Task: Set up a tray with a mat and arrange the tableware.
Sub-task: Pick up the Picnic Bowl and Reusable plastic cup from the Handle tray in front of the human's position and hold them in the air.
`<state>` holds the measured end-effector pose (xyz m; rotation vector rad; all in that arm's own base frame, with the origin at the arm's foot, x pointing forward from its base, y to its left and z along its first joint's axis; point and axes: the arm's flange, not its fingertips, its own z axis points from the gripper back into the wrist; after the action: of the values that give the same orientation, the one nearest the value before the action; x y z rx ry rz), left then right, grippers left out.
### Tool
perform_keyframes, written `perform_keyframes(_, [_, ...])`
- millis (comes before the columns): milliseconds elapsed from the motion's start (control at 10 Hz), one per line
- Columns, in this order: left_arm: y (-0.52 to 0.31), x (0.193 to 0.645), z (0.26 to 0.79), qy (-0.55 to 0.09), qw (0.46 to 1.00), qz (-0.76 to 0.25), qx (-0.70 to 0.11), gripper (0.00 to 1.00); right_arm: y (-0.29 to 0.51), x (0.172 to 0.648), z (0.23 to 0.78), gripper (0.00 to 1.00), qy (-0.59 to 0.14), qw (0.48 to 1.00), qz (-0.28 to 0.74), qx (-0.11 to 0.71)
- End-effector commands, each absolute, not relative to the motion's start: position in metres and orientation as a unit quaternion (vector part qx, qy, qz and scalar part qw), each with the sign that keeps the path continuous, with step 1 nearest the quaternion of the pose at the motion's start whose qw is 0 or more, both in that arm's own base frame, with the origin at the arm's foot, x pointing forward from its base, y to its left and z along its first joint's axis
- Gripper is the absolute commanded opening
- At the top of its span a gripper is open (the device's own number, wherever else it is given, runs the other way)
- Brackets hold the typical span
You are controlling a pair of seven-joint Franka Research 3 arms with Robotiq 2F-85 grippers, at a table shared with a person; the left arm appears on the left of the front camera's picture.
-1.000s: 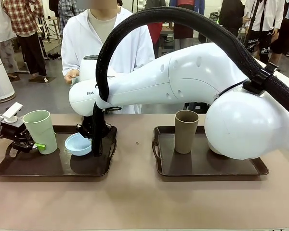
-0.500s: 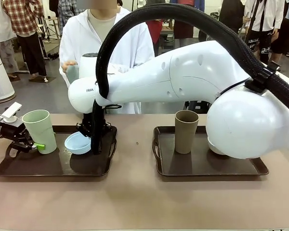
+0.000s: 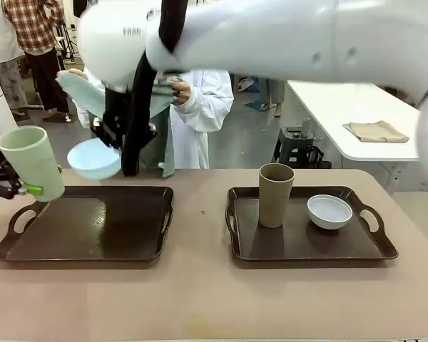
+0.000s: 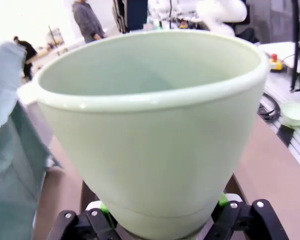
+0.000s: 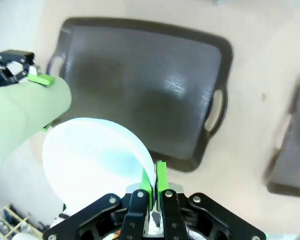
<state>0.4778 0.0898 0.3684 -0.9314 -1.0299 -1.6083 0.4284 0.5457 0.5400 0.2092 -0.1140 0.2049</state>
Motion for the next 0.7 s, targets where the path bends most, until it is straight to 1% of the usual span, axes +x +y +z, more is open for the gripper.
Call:
perform_keyframes(0, [0.081, 0.452, 0.403, -0.426, 0.483, -0.673, -0.365, 0.0, 0.541, 0.416, 0.543, 0.0, -0.063, 0.992, 0.075, 0.08])
perform_keyframes(200, [0.08, 0.434, 0.436, -0.434, 0.482, -0.673, -0.356, 0.0, 0.538, 0.413, 0.559, 0.0, -0.064, 0.992, 0.065, 0.088])
perform_keyframes(300, [0.081, 0.425, 0.449, -0.437, 0.495, -0.661, -0.357, 0.0, 0.538, 0.414, 0.56, 0.0, -0.059, 0.992, 0.062, 0.089])
perform_keyframes(600, [0.083, 0.425, 0.459, -0.431, 0.525, -0.619, -0.393, 0.0, 0.541, 0.428, 0.556, 0.0, -0.046, 0.994, 0.048, 0.092])
